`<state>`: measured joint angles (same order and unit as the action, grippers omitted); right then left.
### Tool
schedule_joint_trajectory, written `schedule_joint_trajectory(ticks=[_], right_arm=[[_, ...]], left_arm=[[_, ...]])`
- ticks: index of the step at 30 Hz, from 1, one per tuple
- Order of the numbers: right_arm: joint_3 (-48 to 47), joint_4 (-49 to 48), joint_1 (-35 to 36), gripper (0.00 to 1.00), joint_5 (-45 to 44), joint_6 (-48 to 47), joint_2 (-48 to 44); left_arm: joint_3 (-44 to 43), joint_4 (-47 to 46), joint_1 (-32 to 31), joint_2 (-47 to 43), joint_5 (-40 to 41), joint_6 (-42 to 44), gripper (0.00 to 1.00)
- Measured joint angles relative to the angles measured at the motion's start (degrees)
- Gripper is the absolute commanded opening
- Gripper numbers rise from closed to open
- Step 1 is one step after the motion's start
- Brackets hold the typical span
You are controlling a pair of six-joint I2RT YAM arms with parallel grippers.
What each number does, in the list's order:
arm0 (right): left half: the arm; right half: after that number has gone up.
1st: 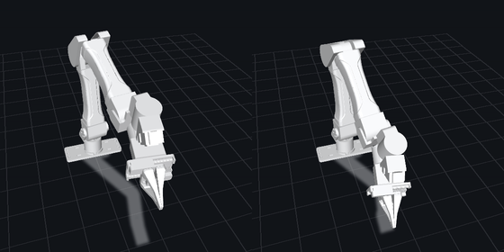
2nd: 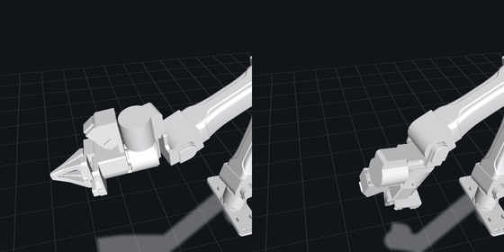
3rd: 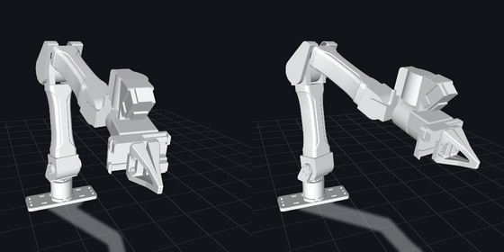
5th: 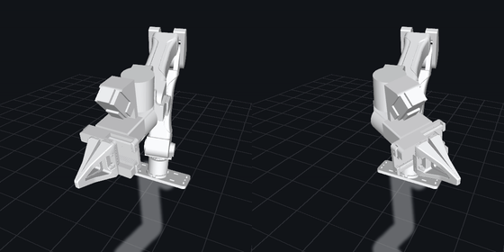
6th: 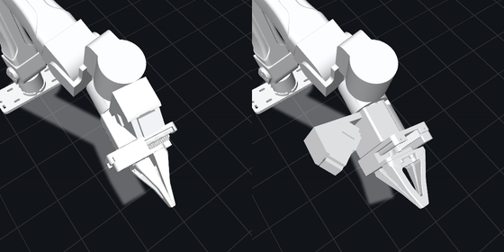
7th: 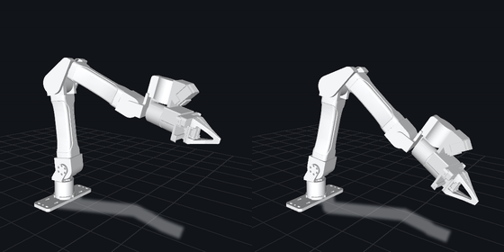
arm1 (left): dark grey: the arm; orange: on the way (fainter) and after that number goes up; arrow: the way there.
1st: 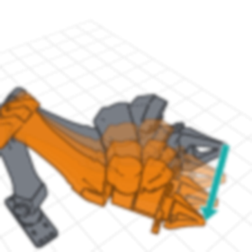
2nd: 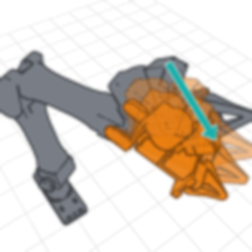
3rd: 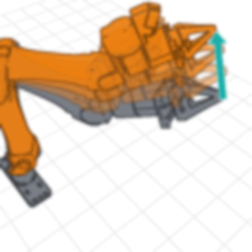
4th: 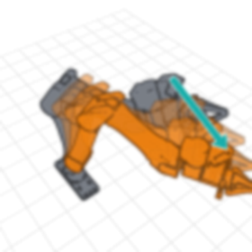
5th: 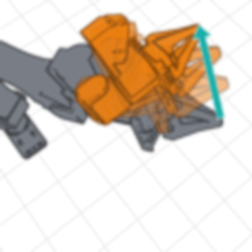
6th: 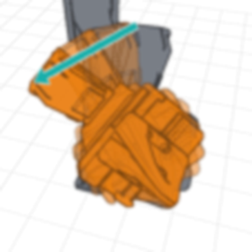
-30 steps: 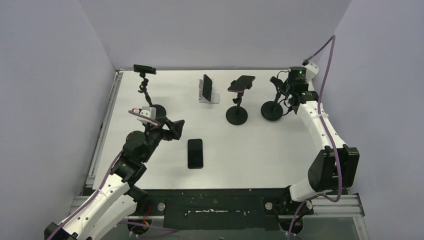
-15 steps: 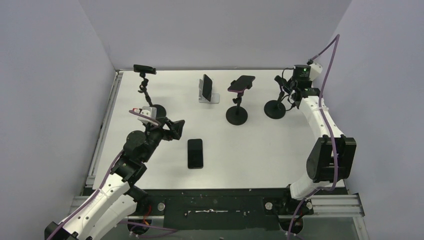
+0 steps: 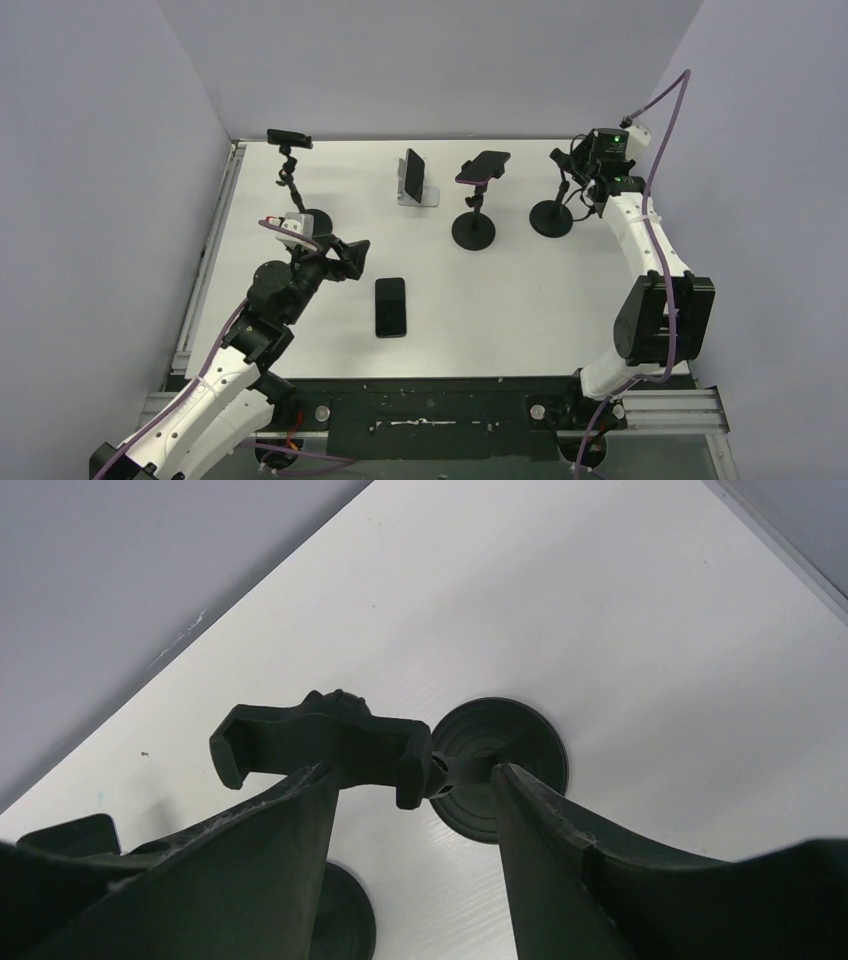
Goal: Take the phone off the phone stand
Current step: Place the phone stand at the center of the board, then move the phone stand with the phone to the center of the board.
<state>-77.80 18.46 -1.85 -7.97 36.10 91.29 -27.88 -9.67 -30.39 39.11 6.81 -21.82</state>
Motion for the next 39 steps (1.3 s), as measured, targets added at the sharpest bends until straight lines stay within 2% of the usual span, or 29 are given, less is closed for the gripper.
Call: schedule_joint_trajectory(ticks=[7, 10, 13, 15, 18, 24, 27, 32, 39], right_arm=[[0.02, 1.57, 0.98, 0.68, 0.48, -0.31, -4.26], [0.61, 1.75, 3.63, 0.74, -1.29, -1.29, -9.68], [4.33, 0.28, 9.60, 0.77, -1.55, -3.08, -19.08], [7.58, -0.55, 12.90, 0.76, 0.52, -4.04, -25.35], [11.54, -1.38, 14.10, 0.76, 5.25, -3.91, -31.89], [21.42, -1.92, 14.05, 0.77, 13.94, -0.35, -37.94], [26.12, -1.97, 14.05, 0.76, 16.68, 3.06, -38.75], [26.95, -6.64, 14.10, 0.81, 19.63, 10.03, -35.60], [17.77, -7.72, 14.32, 0.83, 19.87, 19.96, -24.74]], left_arm=[[0.00, 0.00, 0.00, 0.00, 0.00, 0.02, 0.81], [0.00, 0.00, 0.00, 0.02, 0.00, 0.00, 0.82], [-0.02, 0.00, 0.00, 0.52, -0.24, -0.04, 0.84], [-0.13, 0.02, 0.00, 1.33, -0.68, -0.24, 0.86], [-0.13, -0.02, 0.00, 2.45, -1.53, -0.74, 0.92], [-0.13, -1.33, -0.42, 3.30, -3.17, -4.70, 0.94], [-0.13, -2.73, -0.57, 3.82, -4.61, -6.64, 0.94], [-0.13, -3.58, -0.70, 4.74, -6.95, -7.69, 0.94], [-0.11, -4.59, -1.07, 5.64, -7.15, -7.69, 0.94]])
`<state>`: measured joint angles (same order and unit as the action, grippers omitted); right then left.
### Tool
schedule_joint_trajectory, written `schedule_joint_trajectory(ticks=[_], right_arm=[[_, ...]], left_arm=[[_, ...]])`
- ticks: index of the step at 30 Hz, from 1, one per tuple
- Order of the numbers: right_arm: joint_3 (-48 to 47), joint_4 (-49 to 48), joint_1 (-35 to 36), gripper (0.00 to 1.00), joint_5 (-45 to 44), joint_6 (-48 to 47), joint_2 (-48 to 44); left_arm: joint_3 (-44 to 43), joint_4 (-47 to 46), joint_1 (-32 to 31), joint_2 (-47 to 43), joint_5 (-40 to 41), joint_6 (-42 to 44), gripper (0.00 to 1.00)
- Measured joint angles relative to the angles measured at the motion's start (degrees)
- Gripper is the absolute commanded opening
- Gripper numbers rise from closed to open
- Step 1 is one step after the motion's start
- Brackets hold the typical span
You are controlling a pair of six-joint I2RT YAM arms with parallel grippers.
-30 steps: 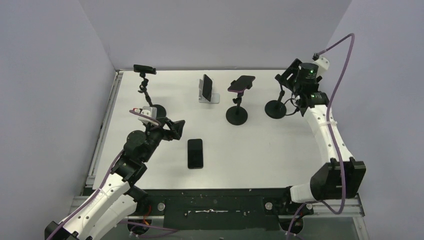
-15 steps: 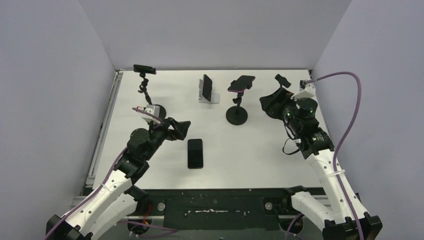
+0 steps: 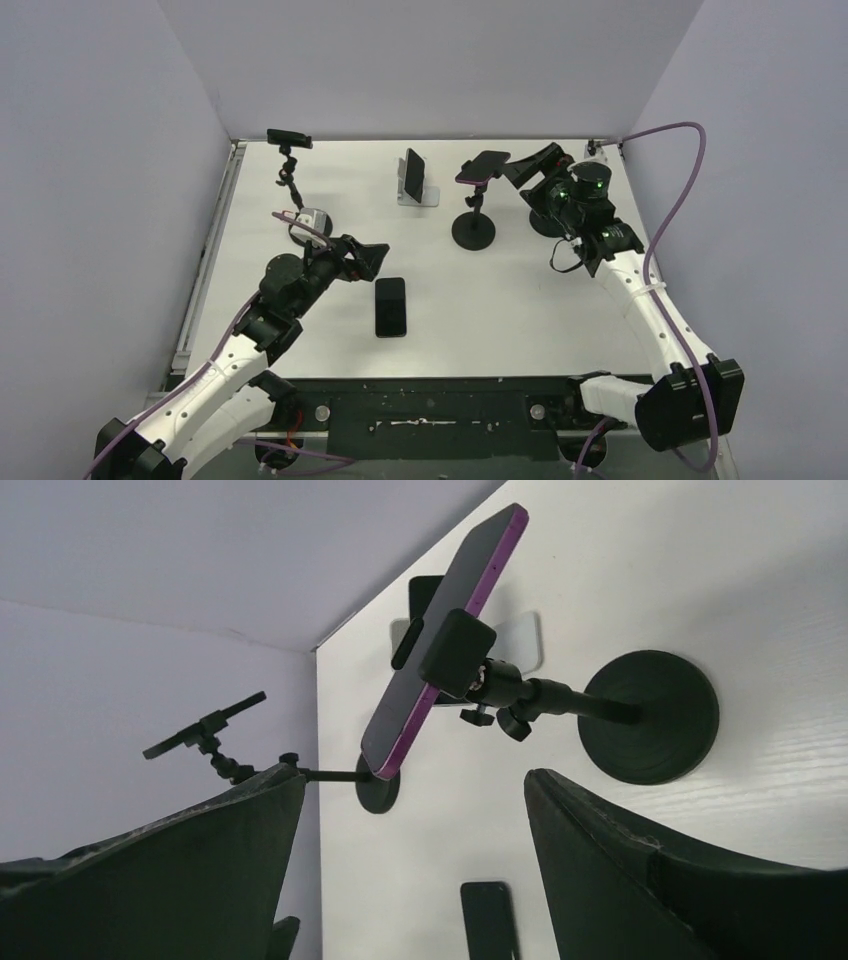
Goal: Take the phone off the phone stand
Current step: Move the phone stand with the phone to the center of the board.
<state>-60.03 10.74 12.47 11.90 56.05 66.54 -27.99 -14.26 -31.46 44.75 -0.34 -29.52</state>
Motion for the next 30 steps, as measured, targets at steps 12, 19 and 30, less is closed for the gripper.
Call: schedule_joint_trajectory(ticks=[12, 19, 30], right_arm=[[-1.97, 2.86, -1.68, 0.83, -0.61, 9.46, 9.49], [-6.99, 1.31, -2.32, 0.83, -0.57, 10.95, 13.09], [-9.44, -1.77, -2.32, 0.74, 1.68, 11.50, 19.43]], left_arm=[[0.00, 0.35, -1.20, 1.42, 0.52, 0.22, 0.93], [0.00, 0.33, -1.25, 2.67, 0.50, 0.20, 0.93], [0.00, 0.31, -1.25, 2.71, 0.04, 0.20, 0.93]])
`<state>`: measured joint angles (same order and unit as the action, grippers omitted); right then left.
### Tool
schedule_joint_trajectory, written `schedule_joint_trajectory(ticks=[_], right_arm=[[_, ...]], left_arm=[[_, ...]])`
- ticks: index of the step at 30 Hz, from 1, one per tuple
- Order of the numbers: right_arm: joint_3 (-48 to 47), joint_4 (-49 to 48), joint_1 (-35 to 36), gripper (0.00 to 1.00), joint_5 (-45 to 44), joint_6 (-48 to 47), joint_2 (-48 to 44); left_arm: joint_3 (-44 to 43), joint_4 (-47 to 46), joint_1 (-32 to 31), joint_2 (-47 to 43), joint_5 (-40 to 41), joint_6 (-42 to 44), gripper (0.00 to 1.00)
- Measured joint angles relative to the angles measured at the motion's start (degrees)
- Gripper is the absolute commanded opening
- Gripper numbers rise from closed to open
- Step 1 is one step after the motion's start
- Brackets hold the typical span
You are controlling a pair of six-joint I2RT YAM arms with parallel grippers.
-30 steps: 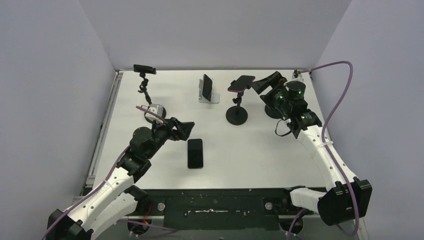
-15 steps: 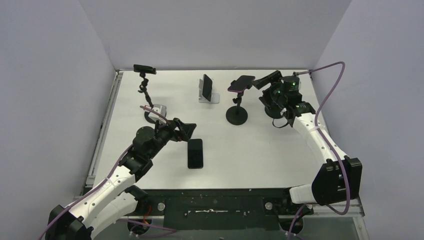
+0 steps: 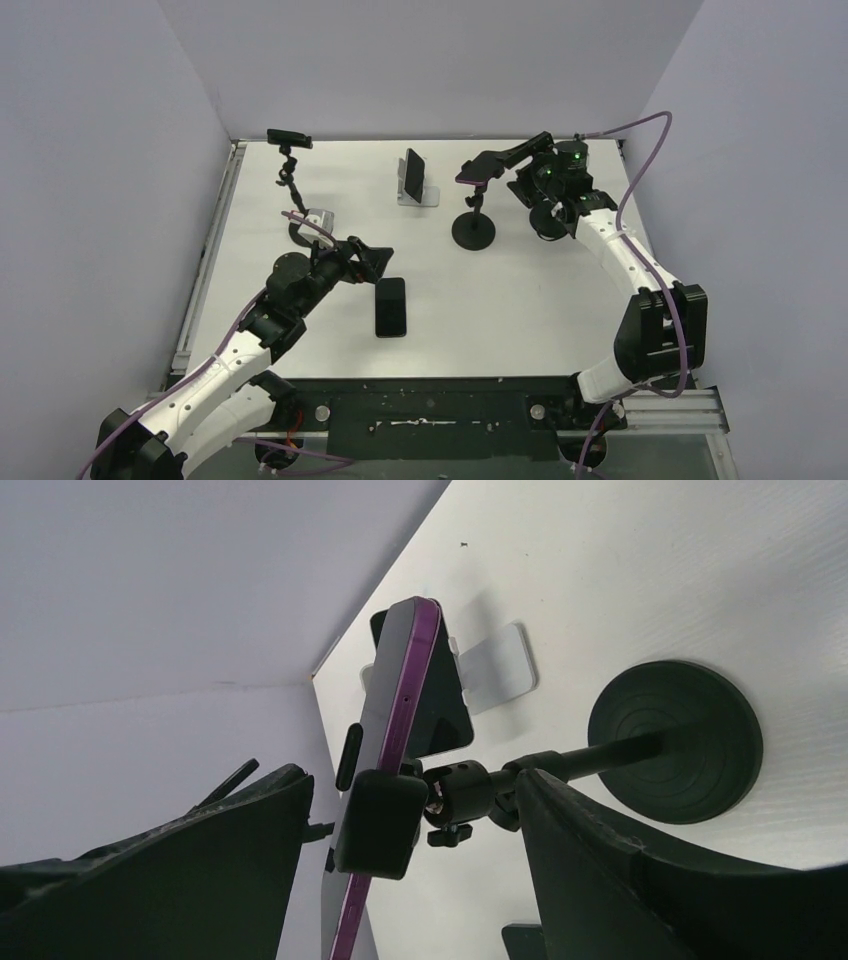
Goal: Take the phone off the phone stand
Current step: Move the phone stand with the phone to the center of the board.
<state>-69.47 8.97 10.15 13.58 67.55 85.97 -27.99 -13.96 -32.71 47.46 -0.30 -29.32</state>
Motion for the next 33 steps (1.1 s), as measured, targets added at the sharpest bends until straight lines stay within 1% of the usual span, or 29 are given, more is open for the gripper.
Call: schedule_joint_trajectory(ticks=[5, 8, 11, 17, 21, 28, 33], right_arm=[[-0.07, -2.97, 0.00, 0.69, 1.97, -0.17, 2.69], [-0.07, -4.48, 0.00, 0.61, 3.34, -0.20, 3.78], [-0.07, -6.23, 0.00, 0.56, 4.59, -0.15, 3.96], [0.15, -9.31, 0.00, 0.54, 6.43, 0.31, 3.96], [0.55, -9.57, 0.00, 0.49, 6.97, 0.31, 3.96], [1.55, -9.90, 0.00, 0.34, 7.76, 0.24, 3.96], [2.84, -12.35, 0.00, 0.24, 8.52, 0.59, 3.96]], left_arm=[[0.00, 0.00, 0.00, -0.02, -0.22, 0.02, 0.93], [0.00, -0.02, 0.00, -0.02, -0.22, 0.02, 0.93], [0.00, -0.02, 0.00, -0.02, -0.26, 0.04, 0.93], [0.00, -0.24, 0.00, 0.55, -0.79, 0.02, 0.93], [0.00, -0.44, 0.00, 1.25, -1.22, 0.02, 0.93], [0.00, -0.50, 0.00, 1.44, -1.51, 0.02, 0.93], [0.00, -0.50, 0.00, 1.49, -1.51, 0.02, 0.93]])
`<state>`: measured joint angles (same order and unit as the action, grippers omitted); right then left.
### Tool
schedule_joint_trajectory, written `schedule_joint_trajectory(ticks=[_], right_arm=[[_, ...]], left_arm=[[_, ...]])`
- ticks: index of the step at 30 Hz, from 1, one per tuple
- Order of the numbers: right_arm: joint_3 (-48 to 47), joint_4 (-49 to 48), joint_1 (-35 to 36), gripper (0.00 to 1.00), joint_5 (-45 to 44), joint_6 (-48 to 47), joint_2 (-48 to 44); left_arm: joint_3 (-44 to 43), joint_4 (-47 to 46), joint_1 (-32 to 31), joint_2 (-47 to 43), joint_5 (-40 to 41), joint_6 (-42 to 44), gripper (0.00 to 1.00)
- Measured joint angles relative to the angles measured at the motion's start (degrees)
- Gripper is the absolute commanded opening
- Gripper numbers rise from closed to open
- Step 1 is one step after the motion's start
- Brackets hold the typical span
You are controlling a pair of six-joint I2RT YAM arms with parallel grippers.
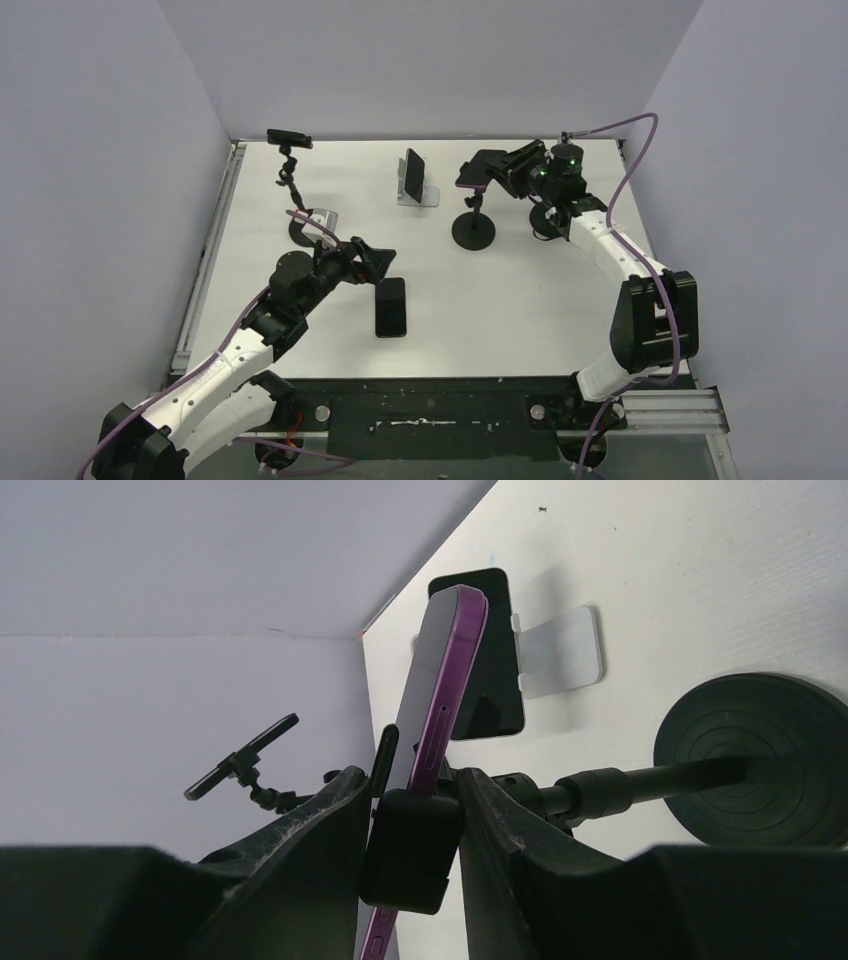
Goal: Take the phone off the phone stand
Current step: Move the phone stand with the phone to the center of the board.
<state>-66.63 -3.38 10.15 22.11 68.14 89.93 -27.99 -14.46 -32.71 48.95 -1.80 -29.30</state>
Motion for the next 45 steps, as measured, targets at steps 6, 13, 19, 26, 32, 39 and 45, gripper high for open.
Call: schedule_joint_trajectory(ticks=[6, 13, 19, 26, 32, 39, 45], right_arm=[[2.45, -3.72, 0.00, 0.14, 0.87, 0.13, -0.68], [6.16, -7.63, 0.00, 0.08, 1.38, 0.28, -2.23], [8.68, -9.90, -0.11, 0.06, 1.60, 0.42, -3.48], [10.78, -11.76, -0.37, 0.07, 1.73, 2.21, -4.48], [11.06, -12.00, -0.28, 0.11, 1.36, 3.78, -4.59], [10.05, -10.05, 0.46, 0.30, 1.05, 3.85, -4.59], [9.25, -8.15, 0.48, 0.35, 1.03, 2.84, -4.59]], left_arm=[[0.00, 0.00, 0.00, 0.07, -0.02, -0.02, 0.93], [0.00, -2.14, 0.09, 1.51, 0.28, -1.51, 0.93], [-0.55, -8.50, 0.17, 5.86, 0.20, -7.54, 0.93], [-7.78, -17.35, 0.02, 16.94, -2.21, -17.77, 0.93], [-14.34, -24.83, -1.46, 27.06, -3.43, -27.45, 0.89], [-19.89, -29.88, -3.54, 36.59, -5.38, -34.07, 0.82], [-24.17, -32.61, -4.79, 43.10, -7.89, -37.59, 0.74]])
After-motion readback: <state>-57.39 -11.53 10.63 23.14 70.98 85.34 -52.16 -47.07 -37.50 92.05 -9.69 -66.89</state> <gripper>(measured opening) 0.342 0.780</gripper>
